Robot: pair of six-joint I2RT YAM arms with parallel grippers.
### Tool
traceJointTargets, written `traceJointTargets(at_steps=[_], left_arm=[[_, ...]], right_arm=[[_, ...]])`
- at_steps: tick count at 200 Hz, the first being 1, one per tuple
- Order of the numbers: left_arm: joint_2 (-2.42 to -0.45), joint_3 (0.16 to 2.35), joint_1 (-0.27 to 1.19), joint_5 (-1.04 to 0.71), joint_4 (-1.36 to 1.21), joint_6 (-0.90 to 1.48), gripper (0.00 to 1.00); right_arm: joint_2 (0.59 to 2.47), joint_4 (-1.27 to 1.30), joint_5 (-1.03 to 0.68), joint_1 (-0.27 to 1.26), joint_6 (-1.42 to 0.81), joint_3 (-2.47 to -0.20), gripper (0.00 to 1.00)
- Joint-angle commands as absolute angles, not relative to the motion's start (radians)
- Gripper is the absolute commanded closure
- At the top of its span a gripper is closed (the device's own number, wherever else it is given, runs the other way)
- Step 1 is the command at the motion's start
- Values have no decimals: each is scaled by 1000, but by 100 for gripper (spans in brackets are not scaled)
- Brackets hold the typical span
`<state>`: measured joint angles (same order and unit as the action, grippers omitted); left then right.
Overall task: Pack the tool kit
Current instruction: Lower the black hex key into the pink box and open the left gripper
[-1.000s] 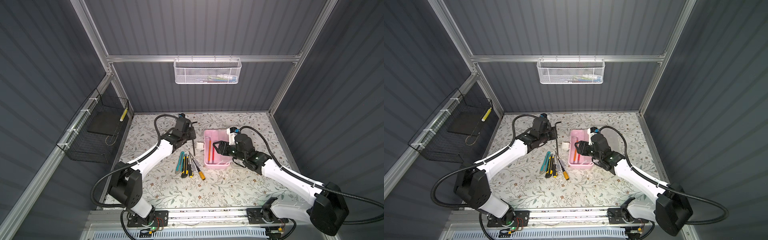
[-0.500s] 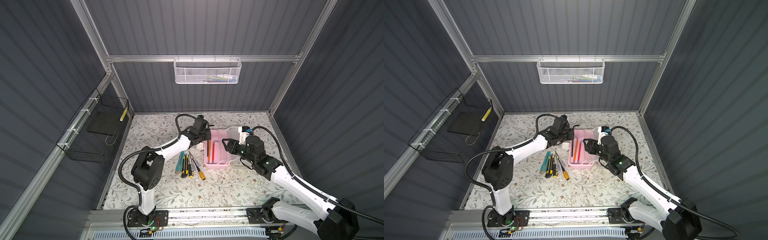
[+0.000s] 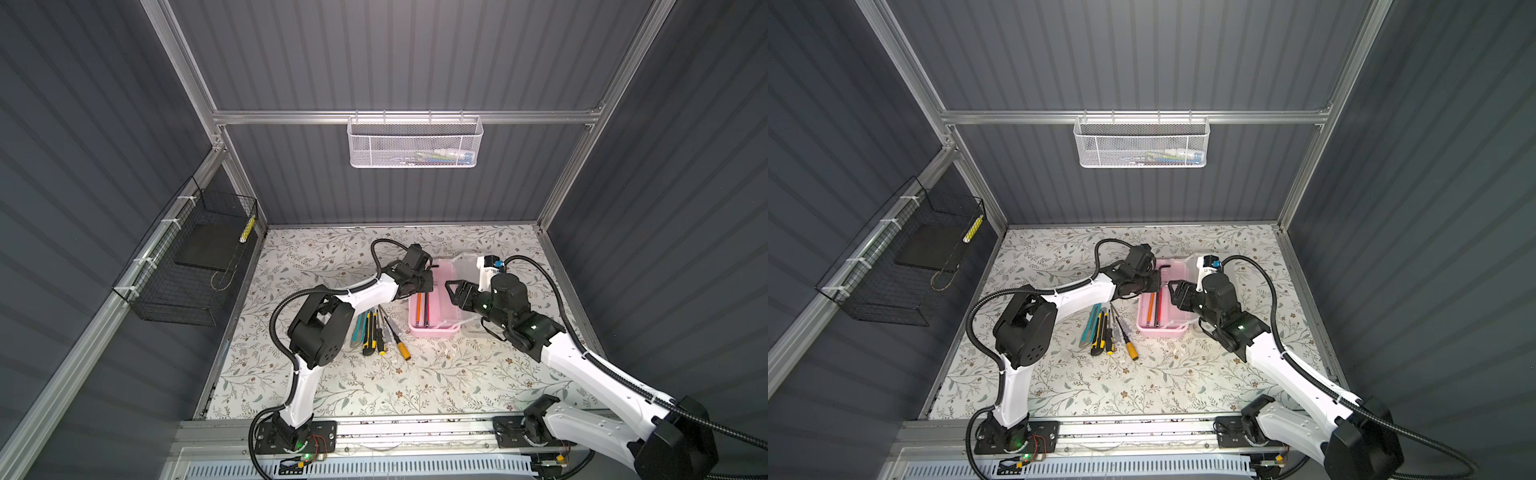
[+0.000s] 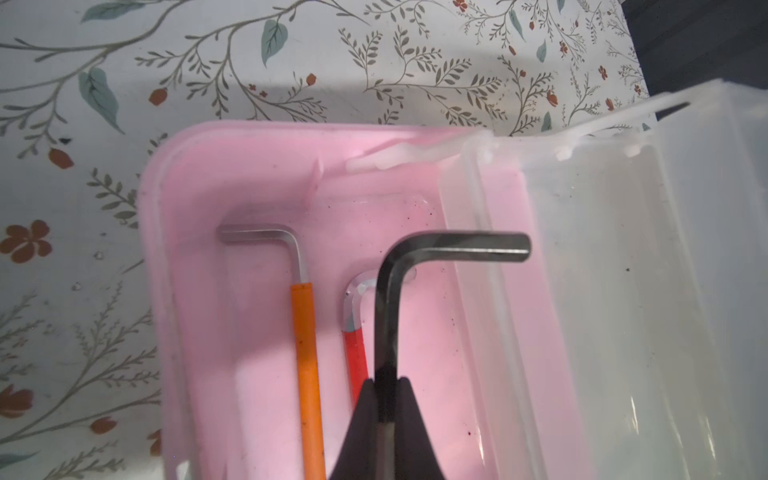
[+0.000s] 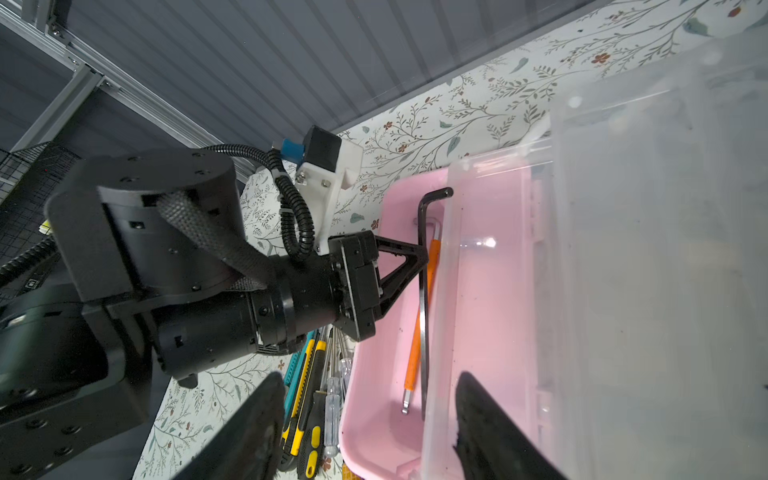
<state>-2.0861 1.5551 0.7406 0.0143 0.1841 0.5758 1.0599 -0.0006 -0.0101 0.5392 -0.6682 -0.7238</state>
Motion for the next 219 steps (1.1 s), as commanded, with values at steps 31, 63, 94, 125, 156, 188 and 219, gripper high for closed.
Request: traceJointTargets(at_steps=[31,63,94,125,156,188,219], left_arm=[[-2115,1588,742,19,210,585,100],[-2117,1588,742,34,220,580,100],[-2130,1609,742,15,233,574,100],[-2105,1589,742,20,225,571,86],[-2084,1567,742,15,219,562,63],[-2047,1532,742,26,205,562,60],[-2003,1517,742,30,207,536,59]], right_arm=[[1045,-2,9,533,-654,-706,34],[1046,0,8,532,-657,-704,33],[1061,-4,0,532,-657,-716,30],[1071,-4,-9,532,-661,-724,29],[1082,-5,-16,531,-660,-738,27],[1085,-5,-25,532,-660,-742,27],[1089,-5,-36,531,-647,-744,27]])
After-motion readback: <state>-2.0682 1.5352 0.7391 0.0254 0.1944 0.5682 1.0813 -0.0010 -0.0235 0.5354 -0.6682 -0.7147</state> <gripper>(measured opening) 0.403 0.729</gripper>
